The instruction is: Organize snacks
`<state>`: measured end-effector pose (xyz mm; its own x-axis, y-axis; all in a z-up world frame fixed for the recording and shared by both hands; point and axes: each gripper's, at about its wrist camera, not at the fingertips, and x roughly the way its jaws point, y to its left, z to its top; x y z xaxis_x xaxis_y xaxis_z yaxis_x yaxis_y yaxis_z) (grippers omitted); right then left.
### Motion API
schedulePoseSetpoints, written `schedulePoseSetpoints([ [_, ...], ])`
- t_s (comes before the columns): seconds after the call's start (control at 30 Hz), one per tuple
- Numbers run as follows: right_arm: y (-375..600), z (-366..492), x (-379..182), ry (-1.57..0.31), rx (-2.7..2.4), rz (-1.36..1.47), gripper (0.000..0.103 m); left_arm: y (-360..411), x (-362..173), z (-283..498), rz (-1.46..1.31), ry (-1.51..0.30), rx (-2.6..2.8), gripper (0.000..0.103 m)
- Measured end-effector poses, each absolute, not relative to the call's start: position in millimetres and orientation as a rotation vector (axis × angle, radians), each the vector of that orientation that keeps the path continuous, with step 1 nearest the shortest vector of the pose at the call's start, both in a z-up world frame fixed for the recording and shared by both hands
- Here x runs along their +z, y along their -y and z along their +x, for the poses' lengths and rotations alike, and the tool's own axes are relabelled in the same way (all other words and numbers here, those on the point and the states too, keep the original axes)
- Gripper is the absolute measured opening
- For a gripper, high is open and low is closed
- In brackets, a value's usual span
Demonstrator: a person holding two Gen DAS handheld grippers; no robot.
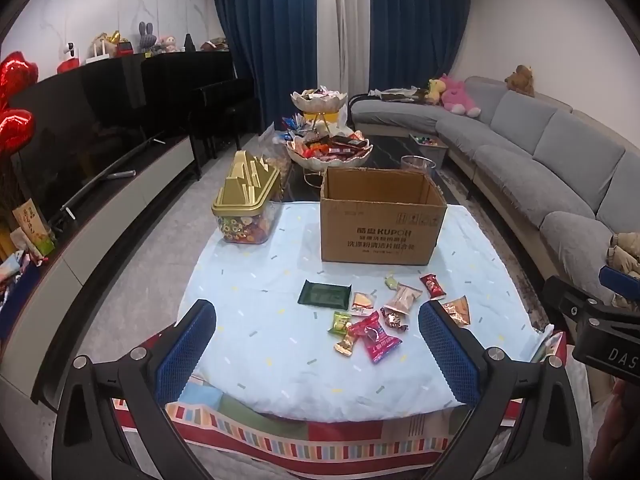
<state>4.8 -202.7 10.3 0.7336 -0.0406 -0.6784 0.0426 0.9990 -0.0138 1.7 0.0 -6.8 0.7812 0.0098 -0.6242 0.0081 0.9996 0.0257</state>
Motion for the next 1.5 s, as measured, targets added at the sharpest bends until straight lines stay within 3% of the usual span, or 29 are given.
schedulePoseSetpoints([
  [1.5,204.8,-5.7,26.9,-0.681,-0.034,0.003,0.102,2.5,7.0,-10.6,0.021,-0.641,0.005,0.103],
])
